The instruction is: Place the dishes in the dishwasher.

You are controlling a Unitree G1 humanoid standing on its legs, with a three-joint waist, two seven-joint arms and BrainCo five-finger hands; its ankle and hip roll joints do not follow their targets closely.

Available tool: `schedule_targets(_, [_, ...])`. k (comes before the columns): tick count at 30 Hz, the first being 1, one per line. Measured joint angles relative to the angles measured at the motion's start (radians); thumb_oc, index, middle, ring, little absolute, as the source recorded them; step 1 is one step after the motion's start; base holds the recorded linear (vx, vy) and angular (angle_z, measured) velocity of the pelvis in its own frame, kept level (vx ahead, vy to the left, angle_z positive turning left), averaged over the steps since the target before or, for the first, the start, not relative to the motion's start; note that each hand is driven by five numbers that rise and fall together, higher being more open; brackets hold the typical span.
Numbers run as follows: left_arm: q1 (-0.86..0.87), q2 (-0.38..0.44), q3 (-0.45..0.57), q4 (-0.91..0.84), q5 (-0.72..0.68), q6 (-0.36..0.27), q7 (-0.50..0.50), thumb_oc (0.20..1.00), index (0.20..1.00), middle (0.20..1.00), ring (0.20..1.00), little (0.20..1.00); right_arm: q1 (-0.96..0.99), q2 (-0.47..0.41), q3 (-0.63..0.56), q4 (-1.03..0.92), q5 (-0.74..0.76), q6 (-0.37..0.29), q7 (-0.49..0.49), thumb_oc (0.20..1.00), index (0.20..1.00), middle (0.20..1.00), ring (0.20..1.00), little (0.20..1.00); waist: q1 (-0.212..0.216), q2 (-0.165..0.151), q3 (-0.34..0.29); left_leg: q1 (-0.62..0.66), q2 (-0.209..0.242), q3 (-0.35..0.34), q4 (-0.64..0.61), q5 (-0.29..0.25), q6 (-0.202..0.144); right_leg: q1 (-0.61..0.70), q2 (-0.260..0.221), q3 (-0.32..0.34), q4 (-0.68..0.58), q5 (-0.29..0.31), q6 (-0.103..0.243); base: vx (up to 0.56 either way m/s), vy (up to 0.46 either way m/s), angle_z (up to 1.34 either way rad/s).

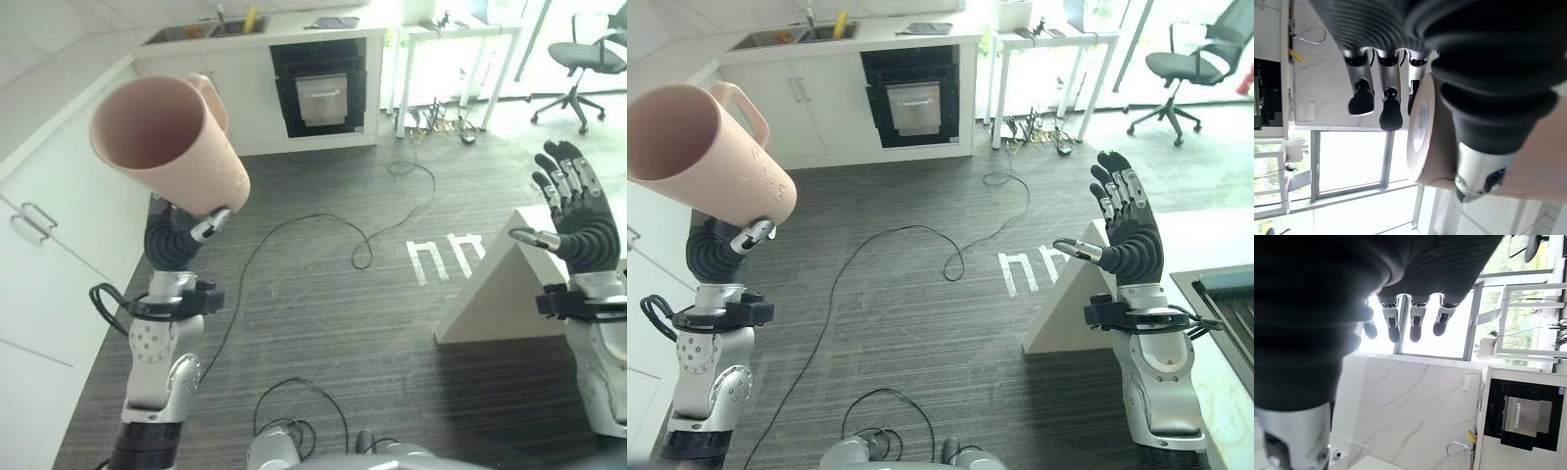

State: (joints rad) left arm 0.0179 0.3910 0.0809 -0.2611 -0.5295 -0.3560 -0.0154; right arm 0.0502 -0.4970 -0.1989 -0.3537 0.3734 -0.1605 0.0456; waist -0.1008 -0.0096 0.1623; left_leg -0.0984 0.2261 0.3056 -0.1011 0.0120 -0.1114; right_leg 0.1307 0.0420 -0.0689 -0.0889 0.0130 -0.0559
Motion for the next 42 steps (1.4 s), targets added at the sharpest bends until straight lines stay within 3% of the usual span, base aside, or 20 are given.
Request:
schedule_targets(3, [0.024,-0.001,0.005,0.006,-0.001,-0.017,0.004,0.2,0.2,0.2,0.2,0.2,0.031,-0.006,-0.002,0.015,0.001,0.0,0.033,1.0,1.0,1.0,1.0,1.0,-0.002,0.016,0.005,-0.013,0.066,-0.115,0.004,0.066,-0.065,0.062,0.038,0.042,0.002,-0.041,-0.005,0.5,0.213,-0.36])
schedule_targets(5, [0.03,-0.008,0.007,0.006,-0.001,-0.018,0.002,0.2,0.2,0.2,0.2,0.2,0.03,-0.037,-0.016,0.019,0.002,-0.001,0.047,1.0,1.0,1.0,1.0,1.0,0.002,0.012,0.004,-0.019,0.067,-0.03,0.007,0.07,-0.058,0.113,0.033,0.055,0.002,-0.081,0.008,0.5,0.29,-0.26])
schedule_targets(7, [0.031,0.002,0.032,-0.013,-0.001,-0.021,-0.002,0.2,0.2,0.2,0.2,0.2,0.033,-0.107,-0.062,-0.009,0.014,0.0,0.072,1.0,1.0,1.0,1.0,1.0,0.017,0.013,0.0,0.0,-0.006,0.018,0.005,0.061,-0.012,0.173,0.003,0.091,0.003,-0.138,0.046,0.46,0.305,-0.5])
schedule_targets(9, [0.028,0.009,0.046,-0.018,-0.007,-0.033,0.003,0.2,0.2,0.2,0.2,0.2,0.045,-0.11,-0.075,-0.036,0.035,-0.001,0.076,1.0,1.0,1.0,1.0,1.0,0.021,-0.001,-0.008,0.038,-0.062,0.008,0.008,0.175,0.066,0.196,-0.04,0.095,0.009,-0.157,0.076,0.54,0.386,-0.5])
schedule_targets(11, [0.007,0.005,0.029,-0.015,-0.012,-0.015,-0.007,0.2,0.2,0.2,0.2,0.2,0.106,-0.051,-0.082,-0.1,0.039,0.0,0.074,1.0,1.0,1.0,1.0,1.0,0.004,-0.013,-0.004,0.1,-0.108,0.001,0.007,0.138,0.144,0.122,-0.089,0.043,0.286,-0.187,0.147,0.32,0.258,-0.08])
schedule_targets(13, [-0.001,0.026,-0.005,-0.024,-0.017,-0.007,-0.033,0.2,0.2,0.2,0.2,0.2,0.109,-0.042,-0.074,-0.126,0.036,-0.002,0.061,1.0,1.0,1.0,1.0,1.0,0.01,-0.027,-0.042,0.15,-0.169,0.007,0.008,0.116,0.168,0.055,-0.156,-0.019,0.491,-0.12,0.257,0.33,0.276,0.15])
schedule_targets(14, [-0.019,0.035,-0.005,-0.048,-0.024,0.006,-0.046,0.2,0.2,0.2,0.2,0.2,0.106,-0.039,-0.076,-0.14,0.026,-0.01,0.052,1.0,1.0,1.0,1.0,1.0,0.007,-0.027,-0.047,0.161,-0.183,-0.004,0.009,0.093,0.177,-0.003,-0.185,-0.028,0.607,-0.085,0.285,0.34,0.285,0.34])
schedule_targets(16, [-0.061,0.038,-0.005,-0.048,-0.041,0.014,-0.051,0.2,0.2,0.2,0.2,0.2,0.102,-0.009,-0.065,-0.126,-0.005,-0.007,0.05,1.0,1.0,1.0,1.0,1.0,0.023,-0.024,-0.048,0.175,-0.194,-0.028,0.01,0.06,0.198,-0.113,-0.193,-0.031,0.754,-0.102,0.275,0.3,0.258,0.24])
schedule_targets(19, [-0.093,0.01,-0.003,-0.045,-0.041,0.043,-0.057,0.2,0.2,0.2,0.2,0.2,0.106,0.035,-0.047,-0.125,-0.072,-0.002,0.053,1.0,1.0,1.0,1.0,1.0,0.023,0.002,-0.039,0.257,-0.167,-0.047,0.009,-0.016,0.227,-0.407,-0.212,-0.126,1.025,-0.154,0.164,0.25,0.099,-0.01])
schedule_targets(21, [-0.087,0.016,0.0,-0.044,-0.045,0.065,-0.076,0.2,0.2,0.2,0.2,0.2,0.123,-0.014,-0.055,-0.116,-0.079,-0.001,0.05,1.0,1.0,1.0,1.0,1.0,-0.011,0.011,-0.045,0.323,-0.147,-0.039,0.009,-0.043,0.178,-0.468,-0.203,-0.226,0.651,-0.137,0.129,0.22,-0.074,0.32])
schedule_targets(22, [-0.068,0.023,0.0,-0.048,-0.052,0.068,-0.08,0.2,0.2,0.2,0.2,0.2,0.125,-0.034,-0.055,-0.115,-0.079,-0.003,0.043,1.0,1.0,1.0,1.0,1.0,-0.011,0.008,-0.062,0.353,-0.14,-0.035,0.008,-0.077,0.122,-0.464,-0.194,-0.265,0.466,-0.08,0.094,0.29,-0.143,0.81])
schedule_targets(23, [-0.046,0.037,0.001,-0.055,-0.061,0.068,-0.086,0.2,0.2,0.2,0.2,0.2,0.128,-0.052,-0.057,-0.094,-0.079,-0.005,0.023,1.0,1.0,1.0,1.0,1.0,-0.018,-0.041,-0.09,0.384,-0.145,-0.037,0.009,-0.141,0.032,-0.445,-0.197,-0.304,0.243,-0.008,0.094,0.3,-0.167,0.64])
schedule_targets(24, [-0.016,0.021,-0.001,-0.049,-0.062,0.069,-0.086,0.2,0.2,0.2,0.2,0.2,0.128,-0.054,-0.057,-0.06,-0.079,-0.001,0.02,1.0,1.0,1.0,1.0,1.0,-0.013,-0.056,-0.1,0.407,-0.133,-0.047,0.009,-0.157,0.005,-0.404,-0.173,-0.32,0.194,0.125,0.038,0.26,-0.151,0.51])
schedule_targets(25, [0.028,0.006,-0.017,-0.049,-0.061,0.071,-0.085,0.2,0.2,0.2,0.2,0.2,0.128,-0.067,-0.064,-0.036,-0.078,0.002,0.001,1.0,1.0,1.0,1.0,1.0,0.0,-0.014,-0.093,0.411,-0.082,-0.014,0.008,-0.154,-0.013,-0.392,-0.117,-0.328,0.185,0.127,0.006,0.27,-0.168,0.02])
schedule_targets(26, [0.033,0.005,-0.032,-0.049,-0.061,0.076,-0.085,0.2,0.2,0.2,0.2,0.2,0.115,-0.067,-0.076,-0.036,-0.078,0.003,-0.007,1.0,1.0,1.0,1.0,1.0,0.005,0.01,-0.076,0.391,-0.085,-0.022,0.007,-0.167,-0.005,-0.397,-0.096,-0.32,0.189,0.132,0.002,0.28,-0.195,-0.18])
schedule_targets(28, [0.008,0.006,-0.044,-0.05,-0.058,0.078,-0.086,0.2,0.2,0.2,0.2,0.2,0.084,-0.057,-0.086,-0.035,-0.078,0.017,-0.013,1.0,1.0,1.0,1.0,1.0,0.001,0.012,-0.027,0.348,-0.134,-0.024,0.007,-0.173,0.018,-0.384,-0.083,-0.279,0.203,0.129,-0.006,0.32,-0.275,-0.4])
schedule_targets(31, [-0.07,0.003,-0.041,-0.049,-0.061,0.08,-0.086,0.2,0.2,0.2,0.2,0.2,0.087,-0.038,-0.087,-0.028,-0.078,0.0,-0.026,1.0,1.0,1.0,1.0,1.0,-0.061,0.022,0.014,0.405,-0.114,-0.022,0.008,-0.149,0.017,-0.31,-0.068,-0.3,0.218,0.051,0.035,0.29,-0.313,-0.12])
schedule_targets(38, [-0.1,-0.009,-0.035,-0.05,-0.089,0.082,-0.085,0.2,0.2,0.2,0.2,0.2,-0.007,-0.033,-0.077,0.018,-0.084,0.002,-0.041,1.0,1.0,1.0,1.0,1.0,-0.013,0.056,0.025,0.435,-0.08,-0.026,0.01,-0.137,-0.002,-0.347,-0.067,-0.331,0.384,-0.093,0.026,0.35,-0.416,0.09])
schedule_targets(40, [-0.088,-0.01,-0.018,-0.056,-0.128,0.082,-0.087,0.2,0.2,0.2,0.2,0.2,-0.008,-0.045,-0.085,-0.014,-0.091,0.007,-0.041,1.0,1.0,1.0,1.0,1.0,0.007,0.041,0.021,0.438,-0.067,0.008,0.12,-0.138,-0.003,-0.313,-0.055,-0.301,0.415,-0.152,-0.001,0.38,-0.508,-0.28])
schedule_targets(42, [-0.061,-0.011,0.007,-0.058,-0.144,0.082,-0.095,0.2,0.2,0.2,0.2,0.2,0.013,-0.067,-0.087,-0.015,-0.084,0.01,-0.034,1.0,1.0,1.0,1.0,1.0,0.001,0.04,0.016,0.399,-0.038,0.001,0.31,-0.122,-0.015,-0.224,-0.02,-0.264,0.332,-0.141,-0.02,0.28,-0.421,-0.53])
